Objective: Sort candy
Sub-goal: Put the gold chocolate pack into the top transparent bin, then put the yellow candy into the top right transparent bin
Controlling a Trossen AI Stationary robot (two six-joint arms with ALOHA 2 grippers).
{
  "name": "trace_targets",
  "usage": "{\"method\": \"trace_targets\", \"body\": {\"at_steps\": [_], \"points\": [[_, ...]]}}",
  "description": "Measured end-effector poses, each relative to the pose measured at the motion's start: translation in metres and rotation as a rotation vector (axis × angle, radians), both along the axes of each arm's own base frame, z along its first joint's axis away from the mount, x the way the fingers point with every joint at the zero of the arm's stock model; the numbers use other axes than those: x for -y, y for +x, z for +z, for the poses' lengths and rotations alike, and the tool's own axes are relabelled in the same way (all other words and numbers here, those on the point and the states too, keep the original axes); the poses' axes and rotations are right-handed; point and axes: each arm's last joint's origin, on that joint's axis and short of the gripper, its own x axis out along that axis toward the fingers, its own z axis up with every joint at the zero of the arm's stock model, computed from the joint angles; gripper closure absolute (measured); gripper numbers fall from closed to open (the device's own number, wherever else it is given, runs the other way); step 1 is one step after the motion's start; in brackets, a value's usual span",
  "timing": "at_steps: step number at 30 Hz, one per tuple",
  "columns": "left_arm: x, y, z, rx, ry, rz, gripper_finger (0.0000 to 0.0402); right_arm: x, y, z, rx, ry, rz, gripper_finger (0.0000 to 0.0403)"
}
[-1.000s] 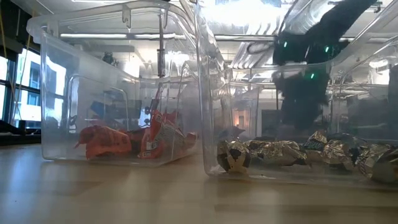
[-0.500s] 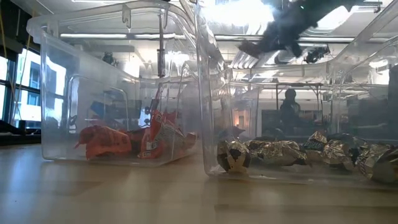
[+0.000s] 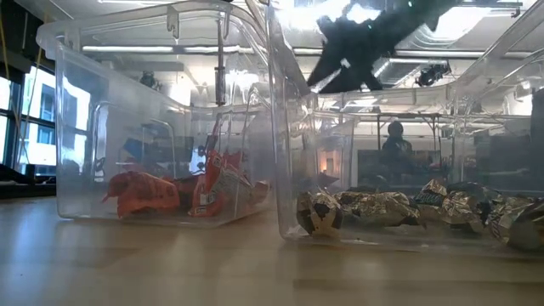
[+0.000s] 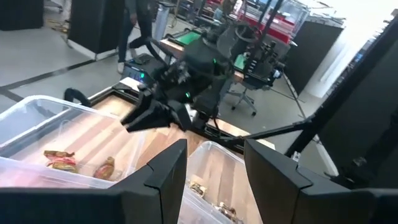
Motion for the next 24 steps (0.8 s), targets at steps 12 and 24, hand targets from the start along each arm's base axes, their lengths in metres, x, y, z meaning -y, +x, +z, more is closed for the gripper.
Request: {"method": "trace_targets", "body": {"at_steps": [12,24], "points": [[0.002,-0.001,-0.007,-0.083,0.044,-0.078,0.0248,-0.062,-0.017,0.088,-0.325,0.129,0.289,0.0188],[0.002,-0.001,-0.006,-0.086,0.133,-0.092,0.0248,-0.205,-0.092,0.034,-0.586,0.642,0.114,0.0188]]}}
